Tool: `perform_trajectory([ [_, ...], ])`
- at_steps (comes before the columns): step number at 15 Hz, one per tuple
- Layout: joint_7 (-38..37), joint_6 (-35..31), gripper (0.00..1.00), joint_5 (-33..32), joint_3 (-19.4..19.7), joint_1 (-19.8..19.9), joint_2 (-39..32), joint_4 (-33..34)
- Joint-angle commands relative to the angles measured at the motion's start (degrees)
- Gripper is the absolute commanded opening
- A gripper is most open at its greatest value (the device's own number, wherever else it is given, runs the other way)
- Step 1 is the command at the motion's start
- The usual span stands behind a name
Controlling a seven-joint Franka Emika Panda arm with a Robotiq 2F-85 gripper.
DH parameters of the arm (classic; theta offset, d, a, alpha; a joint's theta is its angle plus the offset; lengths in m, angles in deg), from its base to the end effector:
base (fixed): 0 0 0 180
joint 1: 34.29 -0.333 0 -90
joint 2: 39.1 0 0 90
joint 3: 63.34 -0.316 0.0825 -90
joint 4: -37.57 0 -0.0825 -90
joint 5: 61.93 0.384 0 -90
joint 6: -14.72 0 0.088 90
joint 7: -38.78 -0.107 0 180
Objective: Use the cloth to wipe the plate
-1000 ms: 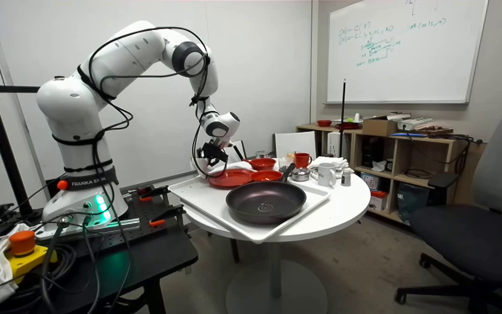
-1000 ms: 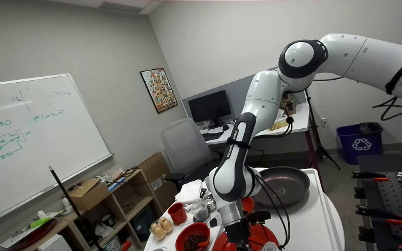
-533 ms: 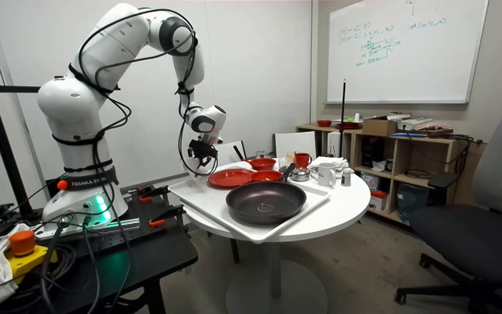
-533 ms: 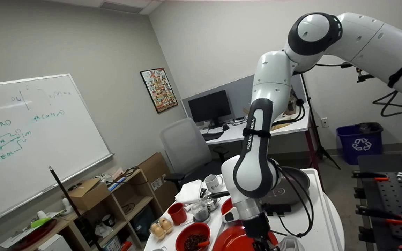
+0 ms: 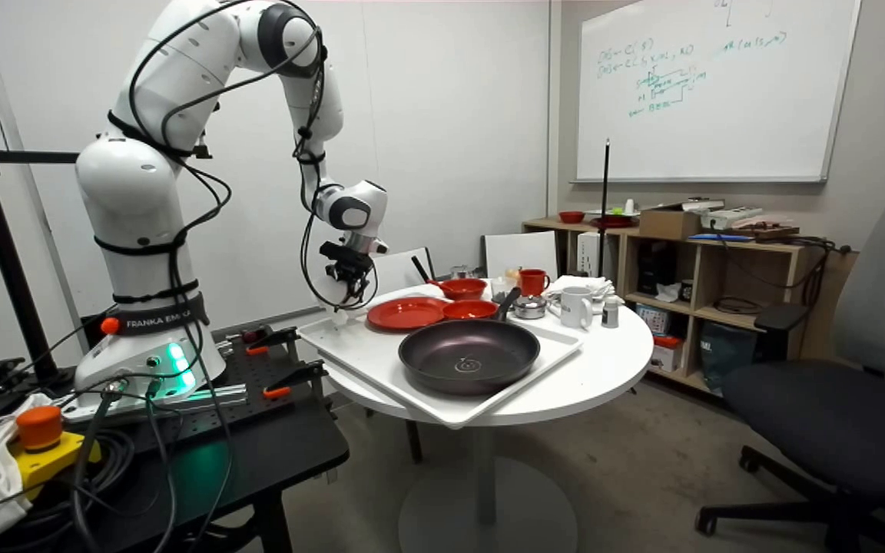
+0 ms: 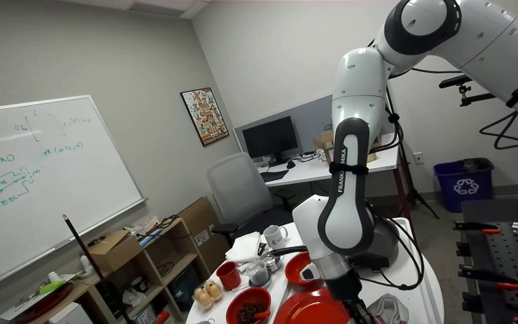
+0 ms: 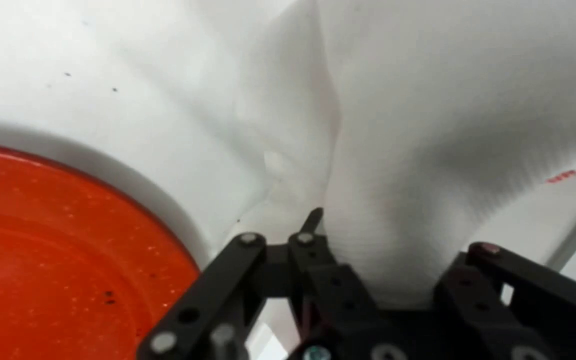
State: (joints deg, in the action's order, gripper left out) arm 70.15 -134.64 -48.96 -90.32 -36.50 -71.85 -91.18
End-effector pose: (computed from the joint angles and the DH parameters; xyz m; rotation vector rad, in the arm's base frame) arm 0.4447 0.2641 0.1243 -2.5554 -1.0882 0.2340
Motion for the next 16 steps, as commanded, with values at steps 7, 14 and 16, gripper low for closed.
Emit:
perform_trajectory([
  [7, -17.32, 5.54, 0.10, -11.37, 10.78, -8.72, 2.29, 1.33],
  [14, -28.25, 8.37, 0.10, -15.51, 15.31, -13.71, 2.81, 1.68],
  [16, -31.28, 8.54, 0.10, -16.13, 16.27, -14.62, 2.85, 1.99],
])
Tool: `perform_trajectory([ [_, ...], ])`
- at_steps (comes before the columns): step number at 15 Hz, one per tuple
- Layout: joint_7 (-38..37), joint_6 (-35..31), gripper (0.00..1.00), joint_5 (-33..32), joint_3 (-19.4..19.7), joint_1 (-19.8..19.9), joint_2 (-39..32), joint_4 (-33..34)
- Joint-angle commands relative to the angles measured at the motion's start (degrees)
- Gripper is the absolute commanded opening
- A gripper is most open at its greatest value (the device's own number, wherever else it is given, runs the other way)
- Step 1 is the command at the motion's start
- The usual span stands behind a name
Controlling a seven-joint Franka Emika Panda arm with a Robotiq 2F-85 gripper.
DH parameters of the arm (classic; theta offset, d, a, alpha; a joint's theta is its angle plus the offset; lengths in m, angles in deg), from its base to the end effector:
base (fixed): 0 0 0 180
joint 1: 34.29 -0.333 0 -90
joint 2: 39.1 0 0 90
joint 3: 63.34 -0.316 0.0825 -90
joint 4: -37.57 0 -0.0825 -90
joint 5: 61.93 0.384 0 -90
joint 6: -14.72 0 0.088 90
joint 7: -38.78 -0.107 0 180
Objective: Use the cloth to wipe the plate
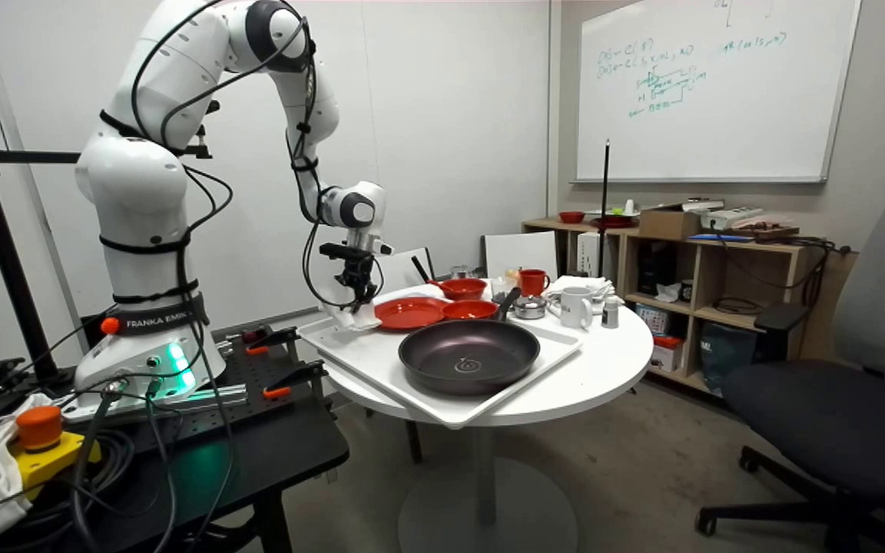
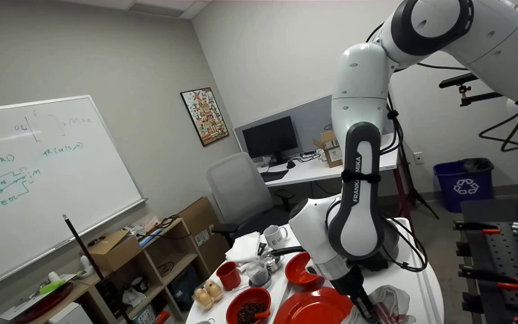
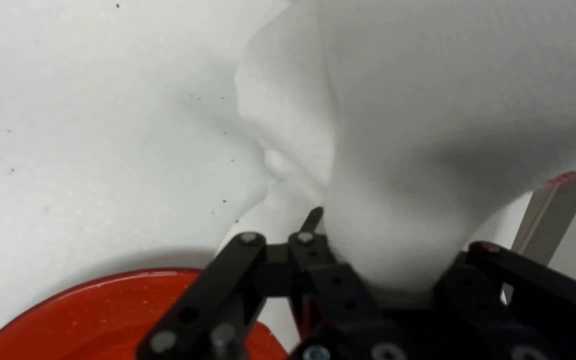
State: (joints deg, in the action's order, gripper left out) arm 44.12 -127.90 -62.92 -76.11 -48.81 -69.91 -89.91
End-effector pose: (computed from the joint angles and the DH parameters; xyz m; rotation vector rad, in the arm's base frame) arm 0.4492 0.2421 0.1161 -2.9330 -0.8577 0.4239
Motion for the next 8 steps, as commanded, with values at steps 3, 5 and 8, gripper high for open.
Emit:
perform_trajectory([
  [3, -9.26, 2.05, 0.11, -2.73, 3.41, -3.35, 1.00, 0.97],
  [5, -11.89, 2.64, 0.11, -3.00, 4.40, -3.92, 1.12, 1.17],
  [8, -15.47, 3.69, 0.11, -3.58, 5.81, -4.60, 1.34, 1.24],
])
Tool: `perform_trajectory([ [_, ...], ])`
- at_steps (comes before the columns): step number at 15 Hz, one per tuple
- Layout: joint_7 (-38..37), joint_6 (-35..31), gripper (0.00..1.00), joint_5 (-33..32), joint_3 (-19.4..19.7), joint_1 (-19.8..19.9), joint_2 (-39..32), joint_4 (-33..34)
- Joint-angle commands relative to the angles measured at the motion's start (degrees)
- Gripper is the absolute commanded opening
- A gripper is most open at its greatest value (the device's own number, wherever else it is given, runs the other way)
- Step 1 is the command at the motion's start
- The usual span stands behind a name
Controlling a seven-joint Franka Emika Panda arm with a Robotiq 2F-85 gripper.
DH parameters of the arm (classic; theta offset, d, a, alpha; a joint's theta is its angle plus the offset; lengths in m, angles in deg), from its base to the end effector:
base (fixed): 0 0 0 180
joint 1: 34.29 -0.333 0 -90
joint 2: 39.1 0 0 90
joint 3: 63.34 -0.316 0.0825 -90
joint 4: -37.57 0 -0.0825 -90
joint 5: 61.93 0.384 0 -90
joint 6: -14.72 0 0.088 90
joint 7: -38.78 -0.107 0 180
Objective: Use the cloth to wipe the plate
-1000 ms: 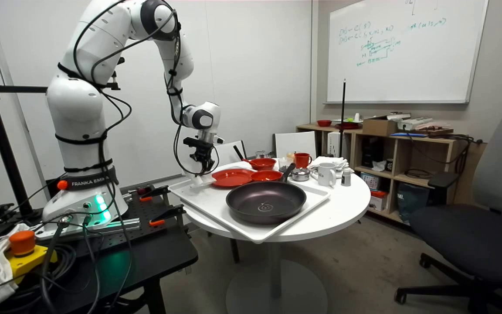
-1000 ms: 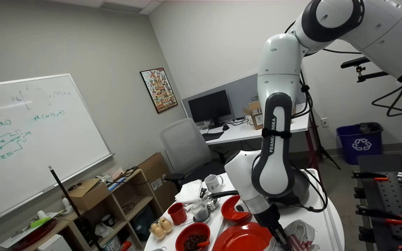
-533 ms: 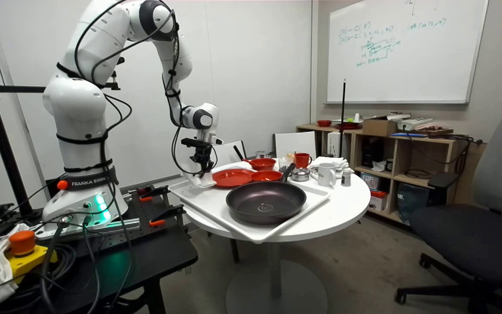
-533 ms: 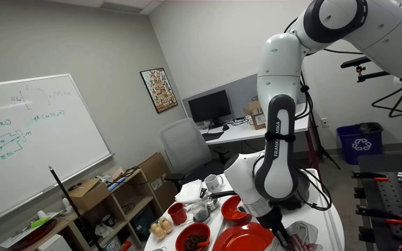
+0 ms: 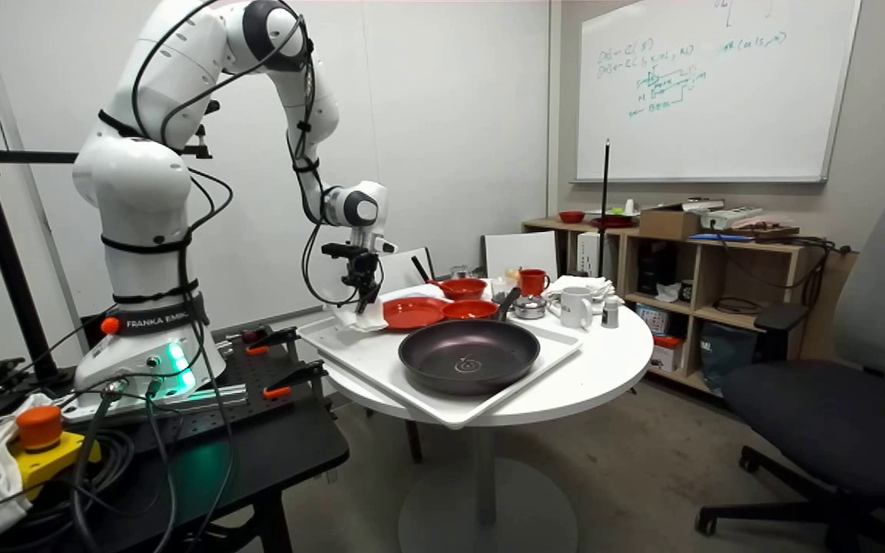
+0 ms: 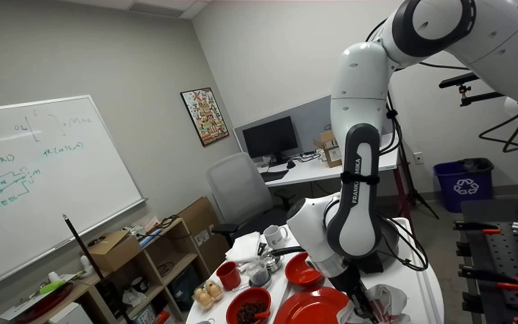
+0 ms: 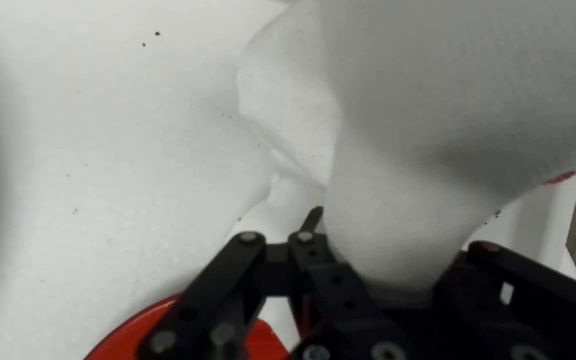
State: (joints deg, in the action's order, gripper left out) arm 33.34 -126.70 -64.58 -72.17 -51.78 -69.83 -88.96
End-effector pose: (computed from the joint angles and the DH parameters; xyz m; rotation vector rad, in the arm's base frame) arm 0.4578 0.2333 0.1166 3.0340 0.6053 -0.4268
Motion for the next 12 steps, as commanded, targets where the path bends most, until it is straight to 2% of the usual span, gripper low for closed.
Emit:
perform_trajectory([
  [1, -5.96, 2.81, 0.11, -2.27, 2.40, -1.92, 1.37, 0.27],
  [4, -8.70, 3.90, 0.11, -3.03, 3.35, -2.37, 1.75, 0.19],
  [5, -9.32, 4.26, 0.20, -3.34, 3.51, -2.46, 1.83, 0.13],
  [6, -9.83, 4.80, 0.43, -3.46, 3.54, -2.47, 1.87, 0.14],
  [8, -9.69, 5.99, 0.53, -3.09, 3.05, -2.02, 1.99, 0.08],
  [12, -8.93, 7.64, 0.83, -2.56, 2.33, -1.53, 2.09, -0.12],
])
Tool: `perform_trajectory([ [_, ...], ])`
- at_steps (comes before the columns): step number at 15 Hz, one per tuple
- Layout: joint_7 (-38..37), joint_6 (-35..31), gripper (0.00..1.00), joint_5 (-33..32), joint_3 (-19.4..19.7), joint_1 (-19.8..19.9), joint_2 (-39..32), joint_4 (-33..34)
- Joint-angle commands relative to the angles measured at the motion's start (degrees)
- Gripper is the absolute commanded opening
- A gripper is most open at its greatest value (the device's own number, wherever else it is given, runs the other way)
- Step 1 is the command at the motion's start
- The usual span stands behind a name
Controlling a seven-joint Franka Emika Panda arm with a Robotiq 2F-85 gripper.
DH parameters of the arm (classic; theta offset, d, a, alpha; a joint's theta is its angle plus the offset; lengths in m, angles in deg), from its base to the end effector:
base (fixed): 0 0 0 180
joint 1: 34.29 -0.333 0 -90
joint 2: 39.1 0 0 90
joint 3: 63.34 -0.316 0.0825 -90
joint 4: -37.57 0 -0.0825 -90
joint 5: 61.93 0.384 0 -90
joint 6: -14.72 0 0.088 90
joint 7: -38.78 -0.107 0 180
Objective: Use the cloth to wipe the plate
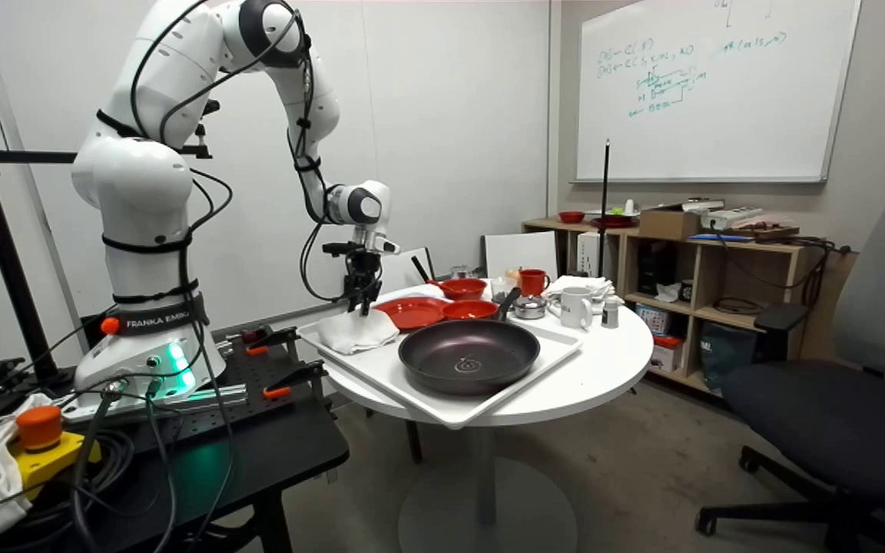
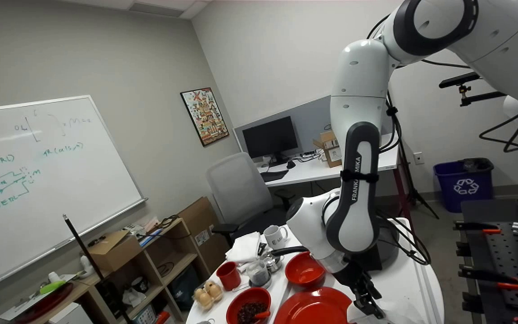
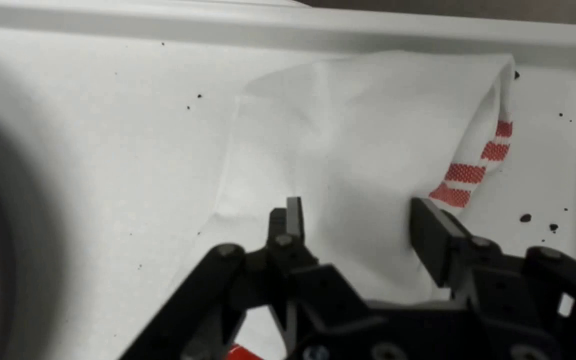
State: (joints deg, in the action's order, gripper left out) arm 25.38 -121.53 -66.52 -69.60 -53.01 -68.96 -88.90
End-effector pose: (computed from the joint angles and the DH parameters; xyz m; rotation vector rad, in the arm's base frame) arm 0.4564 0.2166 0.1183 2.9717 0.3958 -0.4998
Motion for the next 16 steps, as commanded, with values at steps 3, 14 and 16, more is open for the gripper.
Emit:
perform_trajectory([
  [3, -0.03, 3.31, 0.99, -0.24, -0.94, 0.02, 1.28, -0.29],
  [14, 4.40, -2.07, 1.00, 2.87, -3.91, 3.03, 7.38, -1.41],
  [16, 5.61, -3.36, 1.00, 4.48, -4.58, 4.28, 9.21, -1.79],
])
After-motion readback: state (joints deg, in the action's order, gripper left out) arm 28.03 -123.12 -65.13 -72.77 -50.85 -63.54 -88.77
